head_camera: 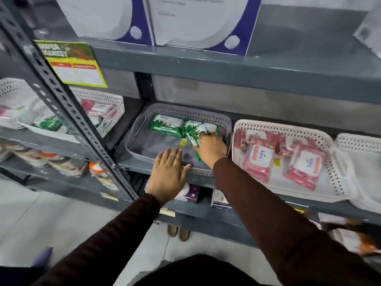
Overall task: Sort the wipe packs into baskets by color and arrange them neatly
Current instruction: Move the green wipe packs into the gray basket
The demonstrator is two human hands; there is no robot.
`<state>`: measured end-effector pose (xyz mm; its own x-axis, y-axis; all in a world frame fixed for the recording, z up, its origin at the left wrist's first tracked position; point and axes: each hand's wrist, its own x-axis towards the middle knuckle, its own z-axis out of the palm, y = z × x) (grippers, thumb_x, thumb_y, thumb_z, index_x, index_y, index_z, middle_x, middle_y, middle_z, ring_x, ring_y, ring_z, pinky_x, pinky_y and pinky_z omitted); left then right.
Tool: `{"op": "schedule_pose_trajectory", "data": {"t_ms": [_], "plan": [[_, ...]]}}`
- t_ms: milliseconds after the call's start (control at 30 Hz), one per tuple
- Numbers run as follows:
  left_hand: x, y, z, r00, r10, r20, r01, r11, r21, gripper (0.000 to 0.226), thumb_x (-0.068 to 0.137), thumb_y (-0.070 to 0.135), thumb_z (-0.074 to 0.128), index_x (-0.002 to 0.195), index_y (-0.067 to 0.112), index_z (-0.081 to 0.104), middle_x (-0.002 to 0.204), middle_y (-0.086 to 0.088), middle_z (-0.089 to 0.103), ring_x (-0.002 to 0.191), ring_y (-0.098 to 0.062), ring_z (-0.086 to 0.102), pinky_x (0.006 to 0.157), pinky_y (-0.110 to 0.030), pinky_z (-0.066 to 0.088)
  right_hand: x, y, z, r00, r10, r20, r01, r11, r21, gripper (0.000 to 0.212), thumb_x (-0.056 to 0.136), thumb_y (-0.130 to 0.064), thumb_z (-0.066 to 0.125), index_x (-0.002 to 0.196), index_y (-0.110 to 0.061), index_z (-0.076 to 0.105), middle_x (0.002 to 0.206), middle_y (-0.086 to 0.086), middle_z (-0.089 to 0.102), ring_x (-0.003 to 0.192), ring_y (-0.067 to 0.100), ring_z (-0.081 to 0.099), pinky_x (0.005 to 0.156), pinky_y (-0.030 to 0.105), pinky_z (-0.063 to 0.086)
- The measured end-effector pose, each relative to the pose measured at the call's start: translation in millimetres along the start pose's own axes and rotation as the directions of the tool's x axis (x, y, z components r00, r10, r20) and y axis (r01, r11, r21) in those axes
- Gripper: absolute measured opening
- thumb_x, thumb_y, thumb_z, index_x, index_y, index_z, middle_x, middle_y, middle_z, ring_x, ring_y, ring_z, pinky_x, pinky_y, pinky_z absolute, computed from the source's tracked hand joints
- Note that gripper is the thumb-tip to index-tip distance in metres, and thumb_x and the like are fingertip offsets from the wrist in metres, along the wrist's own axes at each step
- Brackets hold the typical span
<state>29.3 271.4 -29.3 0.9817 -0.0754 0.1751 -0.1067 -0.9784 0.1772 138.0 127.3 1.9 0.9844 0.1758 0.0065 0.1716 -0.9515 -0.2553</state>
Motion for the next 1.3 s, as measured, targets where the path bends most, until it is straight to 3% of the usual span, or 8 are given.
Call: {"op": "schedule_pose_trajectory", "data": {"t_ms": [100, 267, 467, 633, 800, 967, 1133, 1300], "plan": [[1.5, 12.7, 5.0, 0.999, 0.034, 0.015, -0.034, 0.999, -0.010, 0.067, 0.100, 0.051, 0.023, 0.150, 0.007, 0.034, 0.156, -0.011, 0.037, 0.148, -0.031, 0.023, 0.121, -0.050, 0.014, -2.0, 6.9, -12.9, 0.999, -0.025, -0.027, 0.027, 0.997, 0.068, 0.040, 0.095, -0.038, 0.057, 0.123, -0.011, 0.065, 0.128, 0.021, 0.059, 0.120, 0.040, 0.055, 0.097, 0.043, 0.051], [9.3, 67.3, 13.5, 0.981, 0.193, -0.017, -0.194, 0.977, -0.090, 0.066, 0.102, 0.050, 0.022, 0.153, 0.010, 0.025, 0.162, -0.008, 0.026, 0.151, -0.027, 0.010, 0.122, -0.043, 0.006, -41.8, 67.2, -47.9, 0.904, 0.082, -0.420, 0.067, 0.942, 0.329, 0.023, 0.088, -0.021, 0.061, 0.104, -0.009, 0.073, 0.101, 0.017, 0.069, 0.100, 0.037, 0.062, 0.085, 0.043, 0.052], [17.4, 166.5, 29.9, 0.939, 0.344, 0.012, -0.336, 0.923, -0.186, 0.067, 0.102, 0.049, 0.023, 0.154, 0.006, 0.019, 0.163, -0.012, 0.019, 0.151, -0.029, 0.007, 0.124, -0.042, 0.000, -91.6, 224.4, -89.4, 0.764, 0.336, -0.551, -0.175, 0.929, 0.325, 0.023, 0.085, -0.016, 0.065, 0.106, -0.013, 0.074, 0.104, 0.014, 0.072, 0.101, 0.036, 0.064, 0.084, 0.042, 0.051], [16.1, 239.4, 48.4, 0.927, 0.367, 0.081, -0.361, 0.929, -0.082, 0.073, 0.098, 0.055, 0.014, 0.154, 0.007, 0.021, 0.162, -0.009, 0.021, 0.151, -0.029, 0.007, 0.122, -0.052, 0.003, -132.1, 360.7, -114.1, 0.666, 0.571, -0.479, -0.463, 0.821, 0.334, 0.034, 0.084, -0.016, 0.063, 0.118, -0.013, 0.065, 0.119, 0.017, 0.067, 0.115, 0.041, 0.057, 0.093, 0.049, 0.046], [19.6, 290.8, 60.3, 0.942, 0.311, 0.122, -0.312, 0.950, -0.010, 0.080, 0.093, 0.059, 0.000, 0.156, 0.011, 0.015, 0.164, -0.007, 0.012, 0.152, -0.031, 0.004, 0.122, -0.051, -0.002, -145.0, 465.3, -131.2, 0.605, 0.768, -0.210, -0.707, 0.639, 0.303, 0.053, 0.083, -0.020, 0.064, 0.134, -0.015, 0.050, 0.140, 0.019, 0.047, 0.131, 0.041, 0.043, 0.106, 0.057, 0.036], [19.0, 308.6, 64.9, 0.960, 0.255, 0.116, -0.260, 0.965, 0.038, 0.080, 0.094, 0.061, -0.004, 0.156, 0.012, 0.011, 0.164, -0.006, 0.009, 0.151, -0.029, 0.001, 0.121, -0.051, -0.007, -132.5, 516.0, -142.4, 0.624, 0.780, -0.052, -0.743, 0.613, 0.270, 0.079, 0.081, -0.034, 0.069, 0.150, -0.027, 0.030, 0.160, 0.020, 0.022, 0.147, 0.039, 0.021, 0.115, 0.058, 0.025], [16.9, 308.3, 61.0, 0.960, 0.258, 0.108, -0.263, 0.964, 0.034, 0.072, 0.099, 0.058, 0.008, 0.156, 0.014, 0.015, 0.164, -0.003, 0.014, 0.152, -0.025, 0.004, 0.121, -0.048, -0.008, -122.1, 525.3, -138.3, 0.693, 0.719, 0.057, -0.717, 0.679, 0.156, 0.081, 0.080, -0.042, 0.071, 0.148, -0.017, 0.036, 0.149, 0.024, 0.040, 0.138, 0.042, 0.037, 0.110, 0.054, 0.036], [15.0, 308.9, 62.1, 0.965, 0.243, 0.100, -0.249, 0.967, 0.047, 0.074, 0.097, 0.059, 0.005, 0.155, 0.015, 0.021, 0.163, -0.003, 0.021, 0.151, -0.025, 0.009, 0.122, -0.052, 0.001, -132.0, 504.7, -116.7, 0.714, 0.698, 0.056, -0.698, 0.702, 0.140, 0.078, 0.077, -0.045, 0.065, 0.147, -0.026, 0.039, 0.153, 0.017, 0.035, 0.135, 0.040, 0.042, 0.109, 0.053, 0.032]]}}
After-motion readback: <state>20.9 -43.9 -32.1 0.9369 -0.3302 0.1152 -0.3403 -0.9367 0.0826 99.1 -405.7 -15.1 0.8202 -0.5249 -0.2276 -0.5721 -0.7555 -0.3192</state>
